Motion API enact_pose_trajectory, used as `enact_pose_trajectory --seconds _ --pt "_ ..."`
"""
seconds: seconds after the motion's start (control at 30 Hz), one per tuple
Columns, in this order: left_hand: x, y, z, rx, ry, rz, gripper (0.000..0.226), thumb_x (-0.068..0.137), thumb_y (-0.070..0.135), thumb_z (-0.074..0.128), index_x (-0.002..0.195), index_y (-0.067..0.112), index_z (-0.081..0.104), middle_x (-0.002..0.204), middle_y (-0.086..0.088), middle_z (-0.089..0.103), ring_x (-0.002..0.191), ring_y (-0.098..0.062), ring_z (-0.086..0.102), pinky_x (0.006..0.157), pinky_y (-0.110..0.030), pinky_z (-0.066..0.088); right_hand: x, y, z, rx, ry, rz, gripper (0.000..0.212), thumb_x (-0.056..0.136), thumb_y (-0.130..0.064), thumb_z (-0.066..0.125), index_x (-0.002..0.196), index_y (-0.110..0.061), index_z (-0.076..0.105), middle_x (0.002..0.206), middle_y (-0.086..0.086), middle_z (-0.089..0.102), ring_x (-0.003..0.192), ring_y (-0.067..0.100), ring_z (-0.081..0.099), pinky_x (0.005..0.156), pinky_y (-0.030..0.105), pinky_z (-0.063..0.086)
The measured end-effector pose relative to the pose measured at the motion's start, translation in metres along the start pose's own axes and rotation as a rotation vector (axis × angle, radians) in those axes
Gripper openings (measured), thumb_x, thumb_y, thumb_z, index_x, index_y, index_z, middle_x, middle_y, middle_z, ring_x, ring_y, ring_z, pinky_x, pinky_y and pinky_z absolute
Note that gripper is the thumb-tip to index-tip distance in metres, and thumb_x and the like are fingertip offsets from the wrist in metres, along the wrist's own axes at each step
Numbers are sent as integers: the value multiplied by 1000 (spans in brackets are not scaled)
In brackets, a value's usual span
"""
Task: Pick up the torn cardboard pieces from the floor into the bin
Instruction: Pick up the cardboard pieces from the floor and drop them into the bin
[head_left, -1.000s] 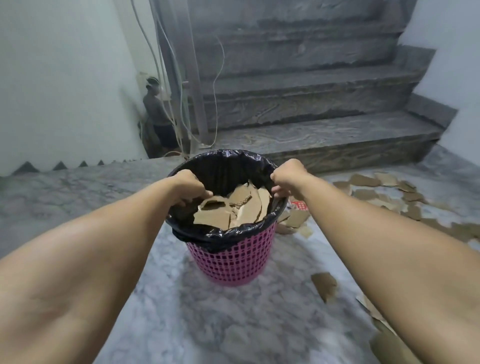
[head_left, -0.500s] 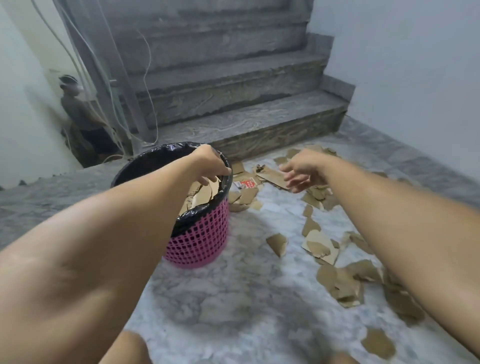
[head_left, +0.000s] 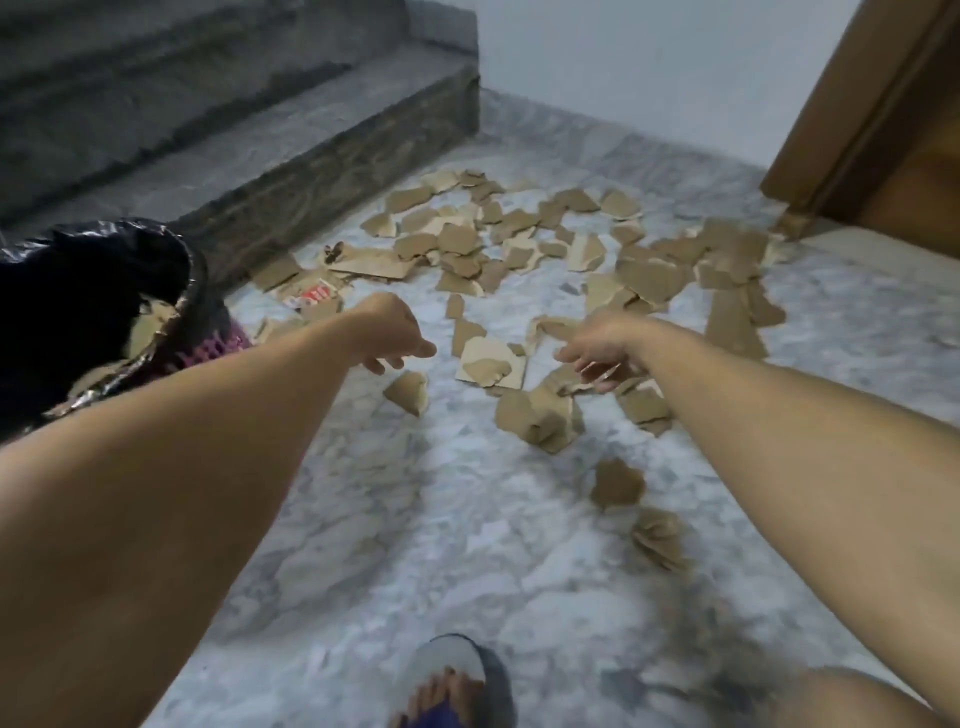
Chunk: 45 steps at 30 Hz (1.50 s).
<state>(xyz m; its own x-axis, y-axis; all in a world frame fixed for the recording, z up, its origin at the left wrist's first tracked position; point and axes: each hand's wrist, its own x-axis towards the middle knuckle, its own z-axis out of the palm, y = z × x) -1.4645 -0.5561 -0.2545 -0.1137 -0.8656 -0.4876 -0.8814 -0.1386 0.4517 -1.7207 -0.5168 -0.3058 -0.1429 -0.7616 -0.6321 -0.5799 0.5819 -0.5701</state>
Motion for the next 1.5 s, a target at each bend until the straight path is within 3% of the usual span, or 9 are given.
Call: enact_pose_trajectory --seconds 0.2,0.4,0.57,0.77,0.93,1.1,1.3,1.37,1.5 --pt "38 21 100 222 -190 64 35 90 25 68 115 2 59 106 -17 68 89 -28 65 68 -33 55 7 109 21 -209 8 74 34 79 -19 81 107 -9 64 93 12 63 75 24 61 59 32 53" --pt "68 32 156 637 -198 206 52 89 34 66 129 2 56 128 -14 58 115 -28 58 80 -28 50 -9 167 44 -593 -98 84 35 75 -17 75 108 -10 64 110 13 65 90 29 65 70 36 52" --pt "87 30 202 534 -157 239 62 80 38 70 130 7 50 127 -11 56 115 -29 55 93 -37 50 -14 199 61 -740 -12 -4 28 85 -8 60 97 -26 42 116 8 55 110 30 59 73 30 36" --pt "102 23 238 505 -121 209 98 69 55 77 142 10 29 141 -15 31 130 -33 36 106 -45 41 1 198 54 -652 36 44 23 82 -2 56 83 -23 64 94 7 60 85 28 56 69 28 40" --pt "115 25 249 456 -83 180 108 62 56 81 146 24 21 152 -11 16 137 -35 24 103 -56 41 24 184 64 -588 96 -30 33 83 -15 64 115 -21 56 120 5 46 113 27 49 85 37 47" --pt "120 39 254 498 11 111 93 63 55 78 137 31 26 135 -6 31 128 -31 31 93 -52 43 36 174 76 -598 63 -69 53 88 -11 59 137 -23 42 130 11 34 121 34 42 94 44 45" --pt "138 57 243 493 -97 171 96 62 44 84 138 16 31 130 -10 33 128 -32 29 102 -44 43 48 168 66 -516 88 14 35 83 -3 60 114 -19 51 117 10 54 103 30 55 77 33 42" --pt "138 62 241 603 -108 265 77 74 42 72 135 12 35 126 -12 37 121 -32 35 101 -44 43 58 169 55 -439 218 32 28 85 -6 62 105 -23 53 114 8 61 97 28 57 76 32 45" --pt "141 69 238 768 -47 415 59 96 48 29 132 2 39 121 -20 47 105 -33 46 92 -43 41 85 169 27 -336 401 74 46 85 -21 74 128 -21 60 129 5 57 119 27 54 97 35 49"
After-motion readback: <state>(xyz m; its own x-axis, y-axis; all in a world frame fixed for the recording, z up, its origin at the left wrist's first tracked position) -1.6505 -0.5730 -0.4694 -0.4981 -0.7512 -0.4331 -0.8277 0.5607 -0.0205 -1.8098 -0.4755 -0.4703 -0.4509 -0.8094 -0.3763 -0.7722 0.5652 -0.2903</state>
